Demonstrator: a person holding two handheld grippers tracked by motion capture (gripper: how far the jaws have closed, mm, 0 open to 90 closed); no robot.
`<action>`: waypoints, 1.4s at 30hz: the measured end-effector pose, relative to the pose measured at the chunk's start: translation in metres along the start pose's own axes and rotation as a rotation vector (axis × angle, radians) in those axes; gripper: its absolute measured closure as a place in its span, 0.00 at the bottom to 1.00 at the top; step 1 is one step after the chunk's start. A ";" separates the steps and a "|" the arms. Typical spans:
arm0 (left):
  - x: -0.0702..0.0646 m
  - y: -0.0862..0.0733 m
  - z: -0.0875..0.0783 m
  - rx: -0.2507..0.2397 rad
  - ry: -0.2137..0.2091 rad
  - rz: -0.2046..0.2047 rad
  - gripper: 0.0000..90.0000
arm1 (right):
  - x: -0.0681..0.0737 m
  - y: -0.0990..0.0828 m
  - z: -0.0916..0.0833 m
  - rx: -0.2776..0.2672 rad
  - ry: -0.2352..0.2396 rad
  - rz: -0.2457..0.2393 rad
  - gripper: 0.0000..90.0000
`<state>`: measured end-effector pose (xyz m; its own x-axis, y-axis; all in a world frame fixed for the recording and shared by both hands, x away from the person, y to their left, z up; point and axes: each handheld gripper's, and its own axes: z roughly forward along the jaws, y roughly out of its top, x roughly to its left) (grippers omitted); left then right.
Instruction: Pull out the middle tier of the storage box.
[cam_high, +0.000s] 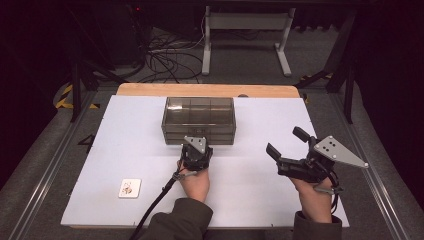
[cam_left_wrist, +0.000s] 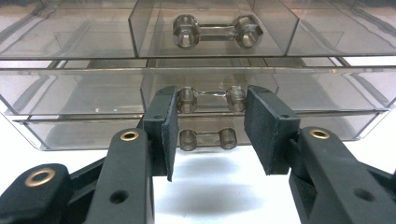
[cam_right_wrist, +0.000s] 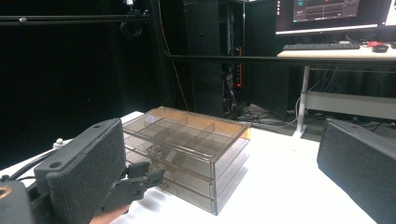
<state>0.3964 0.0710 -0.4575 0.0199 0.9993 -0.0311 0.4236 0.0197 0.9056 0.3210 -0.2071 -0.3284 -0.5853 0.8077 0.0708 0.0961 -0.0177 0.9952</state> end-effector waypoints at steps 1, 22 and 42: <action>0.000 0.000 0.000 -0.001 0.001 0.000 0.62 | 0.000 0.000 0.000 0.000 0.003 -0.004 0.02; 0.001 -0.002 -0.004 -0.002 -0.008 -0.004 0.62 | 0.001 0.000 0.001 0.003 0.004 -0.002 0.02; 0.001 -0.002 -0.005 0.002 -0.012 -0.001 0.62 | 0.001 0.000 0.001 0.004 0.003 -0.003 0.02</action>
<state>0.3909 0.0724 -0.4575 0.0306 0.9988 -0.0374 0.4254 0.0209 0.9048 0.3212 -0.2061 -0.3286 -0.5882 0.8059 0.0683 0.0974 -0.0132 0.9952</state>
